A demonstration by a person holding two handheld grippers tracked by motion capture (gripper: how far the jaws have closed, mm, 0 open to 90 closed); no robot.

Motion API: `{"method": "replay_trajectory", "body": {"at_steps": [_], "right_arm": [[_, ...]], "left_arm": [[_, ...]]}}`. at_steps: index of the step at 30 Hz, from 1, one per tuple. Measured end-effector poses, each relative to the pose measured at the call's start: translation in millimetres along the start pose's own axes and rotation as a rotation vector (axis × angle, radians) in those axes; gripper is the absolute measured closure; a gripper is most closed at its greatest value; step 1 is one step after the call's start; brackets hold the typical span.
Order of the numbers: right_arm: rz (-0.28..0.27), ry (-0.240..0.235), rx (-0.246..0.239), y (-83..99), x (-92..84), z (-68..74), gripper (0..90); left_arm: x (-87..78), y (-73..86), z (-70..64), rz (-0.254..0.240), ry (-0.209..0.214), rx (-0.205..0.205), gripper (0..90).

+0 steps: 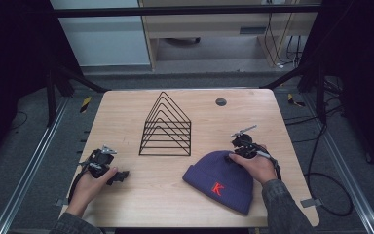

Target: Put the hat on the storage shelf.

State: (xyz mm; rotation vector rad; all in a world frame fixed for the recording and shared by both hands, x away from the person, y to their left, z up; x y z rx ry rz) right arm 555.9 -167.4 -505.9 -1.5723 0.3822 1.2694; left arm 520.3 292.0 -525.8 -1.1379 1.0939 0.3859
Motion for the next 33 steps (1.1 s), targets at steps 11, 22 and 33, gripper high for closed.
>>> {"method": "replay_trajectory", "body": {"at_steps": [11,22,33], "right_arm": [[-0.042,-0.026,-0.019,2.4,-8.1,2.5,77.2],[-0.183,-0.039,-0.073,1.7,-48.9,17.1,77.7],[-0.324,-0.091,-0.183,-9.2,-106.3,52.1,78.1]], "left_arm": [[0.2,0.0,-0.1,-0.003,0.0,0.0,0.0],[0.2,0.0,-0.4,-0.005,0.0,0.0,0.0],[0.3,0.3,-1.0,-0.018,0.009,0.009,0.0]]}}
Point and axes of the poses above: each handheld gripper's, and its own axes: x roughly forward along the jaws, y roughly out of its underside, z roughly to its left, the point moved 4 cm from there along x, roughly forward along the jaws, and after that the axes turned 1 degree about -x, right-handed, at the moved point
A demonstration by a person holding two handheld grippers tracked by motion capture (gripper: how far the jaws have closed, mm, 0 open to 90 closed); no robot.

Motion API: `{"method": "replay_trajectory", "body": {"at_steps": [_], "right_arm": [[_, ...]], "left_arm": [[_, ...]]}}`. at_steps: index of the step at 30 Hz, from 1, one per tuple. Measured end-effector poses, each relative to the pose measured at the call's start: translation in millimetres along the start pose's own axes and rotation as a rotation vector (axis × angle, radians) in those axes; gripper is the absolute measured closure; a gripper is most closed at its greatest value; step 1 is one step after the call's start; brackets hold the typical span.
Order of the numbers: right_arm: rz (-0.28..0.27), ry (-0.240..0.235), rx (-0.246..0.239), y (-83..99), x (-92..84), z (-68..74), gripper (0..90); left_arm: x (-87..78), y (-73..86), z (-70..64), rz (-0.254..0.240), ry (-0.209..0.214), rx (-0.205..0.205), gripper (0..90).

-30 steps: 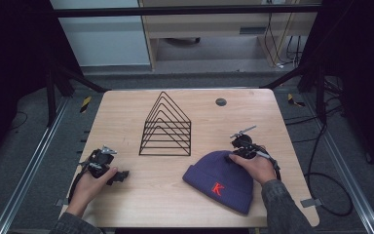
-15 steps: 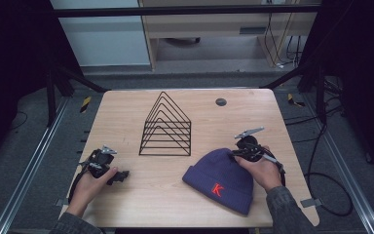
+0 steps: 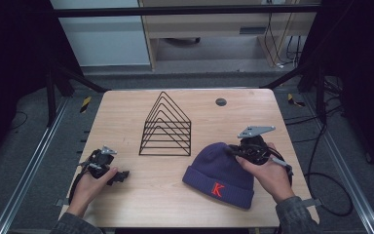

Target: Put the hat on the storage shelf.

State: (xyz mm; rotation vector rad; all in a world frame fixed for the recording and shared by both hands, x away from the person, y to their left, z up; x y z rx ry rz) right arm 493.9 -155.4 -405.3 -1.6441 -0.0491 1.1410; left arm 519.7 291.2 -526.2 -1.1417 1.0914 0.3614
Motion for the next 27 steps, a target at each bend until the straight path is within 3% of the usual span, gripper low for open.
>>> {"method": "replay_trajectory", "body": {"at_steps": [6,10,15,27], "right_arm": [[-0.047,-0.034,-0.07,-21.9,-19.4,22.5,78.2],[-0.074,-0.043,-0.114,-37.0,-28.4,27.9,78.2],[-0.101,-0.026,-0.131,-58.2,-36.8,19.4,78.2],[-0.154,-0.011,-0.116,-98.3,-51.6,4.0,78.2]], "left_arm": [[-4.6,-3.6,2.5,-0.033,0.008,-0.009,3.3],[-10.2,-6.8,6.2,-0.075,0.003,-0.02,4.2],[-16.1,-9.5,6.8,-0.119,-0.018,-0.015,4.5],[-23.5,-13.9,1.1,-0.178,0.003,0.0,5.2]]}}
Point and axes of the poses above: each handheld gripper's, and its own axes: x roughly forward along the jaws, y roughly out of its underside, z roughly to its left, the point moved 4 cm from there along x, roughly forward along the jaws, and after that the axes turned 1 degree about -x, right-handed, at the moved point
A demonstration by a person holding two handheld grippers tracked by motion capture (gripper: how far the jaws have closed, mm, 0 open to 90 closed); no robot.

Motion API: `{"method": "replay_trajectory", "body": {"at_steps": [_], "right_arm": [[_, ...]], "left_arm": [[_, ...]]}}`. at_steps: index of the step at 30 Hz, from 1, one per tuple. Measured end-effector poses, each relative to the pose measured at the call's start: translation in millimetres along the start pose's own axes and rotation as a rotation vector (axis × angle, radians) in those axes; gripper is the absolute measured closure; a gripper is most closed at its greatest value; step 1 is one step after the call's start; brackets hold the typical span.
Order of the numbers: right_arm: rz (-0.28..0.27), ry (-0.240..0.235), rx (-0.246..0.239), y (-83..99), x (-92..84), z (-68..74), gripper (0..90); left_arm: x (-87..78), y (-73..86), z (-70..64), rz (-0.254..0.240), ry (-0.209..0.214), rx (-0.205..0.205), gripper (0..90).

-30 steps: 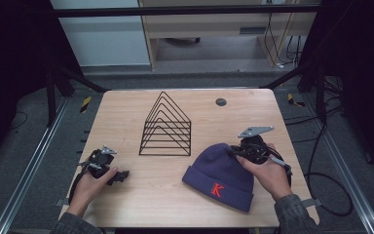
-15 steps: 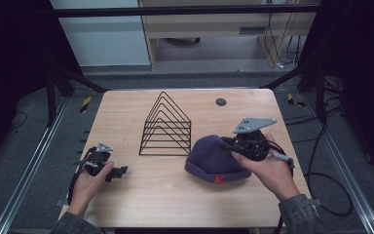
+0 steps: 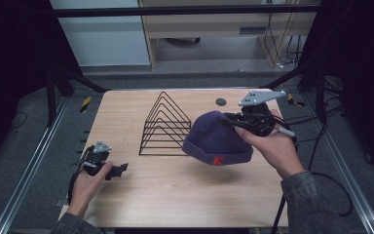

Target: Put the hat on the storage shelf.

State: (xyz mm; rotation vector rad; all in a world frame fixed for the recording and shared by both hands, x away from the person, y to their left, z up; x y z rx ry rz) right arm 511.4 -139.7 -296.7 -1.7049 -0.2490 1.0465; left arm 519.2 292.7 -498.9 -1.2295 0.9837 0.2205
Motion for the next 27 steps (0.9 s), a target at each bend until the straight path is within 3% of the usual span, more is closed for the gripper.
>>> {"method": "replay_trajectory", "body": {"at_steps": [7,11,16,25,27], "right_arm": [[-0.036,0.014,0.018,-17.3,-2.5,-7.4,78.1],[-0.05,0.025,0.023,-27.7,-3.0,-9.9,78.1],[-0.07,0.036,0.024,-40.5,-0.7,-12.4,78.1],[-0.107,0.052,0.032,-68.5,5.2,-15.0,78.0],[-0.113,0.062,0.023,-73.6,6.3,-16.0,78.0]], "left_arm": [[-16.7,-9.5,-8.9,-0.076,0.032,0.0,5.4],[-35.1,-24.2,-16.3,-0.135,0.022,0.032,5.4],[-54.6,-51.3,-24.3,-0.211,0.057,0.039,5.4],[-80.6,-110.7,-35.5,-0.258,0.158,0.068,5.6],[-83.4,-122.0,-39.2,-0.254,0.15,0.087,6.0]]}}
Point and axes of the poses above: each handheld gripper's, and its own axes: x roughly forward along the jaws, y roughly out of its underside, z roughly to its left, the point moved 4 cm from there along x, roughly forward along the jaws, and after that the axes turned 1 degree about -x, right-handed, at the moved point
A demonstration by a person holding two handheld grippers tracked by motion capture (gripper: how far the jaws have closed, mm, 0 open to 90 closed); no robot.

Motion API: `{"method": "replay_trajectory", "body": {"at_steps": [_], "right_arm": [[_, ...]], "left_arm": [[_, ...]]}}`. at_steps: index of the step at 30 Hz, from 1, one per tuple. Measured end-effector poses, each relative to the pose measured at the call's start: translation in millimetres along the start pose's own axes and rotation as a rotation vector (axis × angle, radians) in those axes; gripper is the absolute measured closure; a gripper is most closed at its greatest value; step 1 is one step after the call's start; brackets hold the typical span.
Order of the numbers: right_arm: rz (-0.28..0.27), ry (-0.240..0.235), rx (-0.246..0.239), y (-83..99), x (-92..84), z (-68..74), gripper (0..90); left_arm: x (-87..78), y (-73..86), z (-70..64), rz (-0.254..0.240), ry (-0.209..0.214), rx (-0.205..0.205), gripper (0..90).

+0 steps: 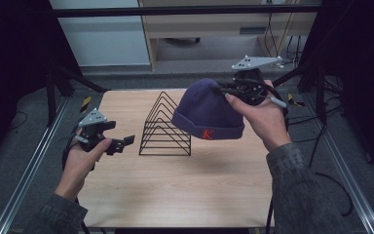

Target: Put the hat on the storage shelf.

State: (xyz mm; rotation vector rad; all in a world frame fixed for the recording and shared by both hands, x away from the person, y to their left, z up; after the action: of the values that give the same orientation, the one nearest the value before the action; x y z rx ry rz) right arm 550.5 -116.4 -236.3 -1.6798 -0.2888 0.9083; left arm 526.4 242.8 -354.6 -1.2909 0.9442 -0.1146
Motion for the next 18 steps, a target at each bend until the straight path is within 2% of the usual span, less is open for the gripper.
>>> {"method": "replay_trajectory", "body": {"at_steps": [2,6,9,18], "right_arm": [[-0.008,0.004,0.007,-5.1,1.7,-1.1,78.1],[-0.017,0.007,0.016,-12.4,5.5,-3.4,78.0],[-0.015,0.007,0.025,-15.8,8.1,-3.5,78.0],[-0.003,-0.013,0.002,-29.7,14.3,2.1,78.0]], "left_arm": [[1.3,-10.0,-3.9,0.01,-0.005,0.041,6.0],[4.8,-24.7,-6.6,0.013,-0.003,0.063,6.2],[6.0,-31.2,-5.9,0.005,0.013,0.058,7.2],[3.3,-41.3,-7.0,-0.02,0.039,0.068,6.8]]}}
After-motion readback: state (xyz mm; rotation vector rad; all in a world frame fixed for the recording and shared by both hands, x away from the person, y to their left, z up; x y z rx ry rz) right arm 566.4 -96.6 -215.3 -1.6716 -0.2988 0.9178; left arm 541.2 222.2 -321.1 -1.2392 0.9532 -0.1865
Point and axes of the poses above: each handheld gripper's, and its own axes: x roughly forward along the jaws, y roughly out of its underside, z roughly to its left, the point moved 4 cm from there along x, roughly forward along the jaws, and after that the axes turned 1 degree about -x, right-handed, at the moved point
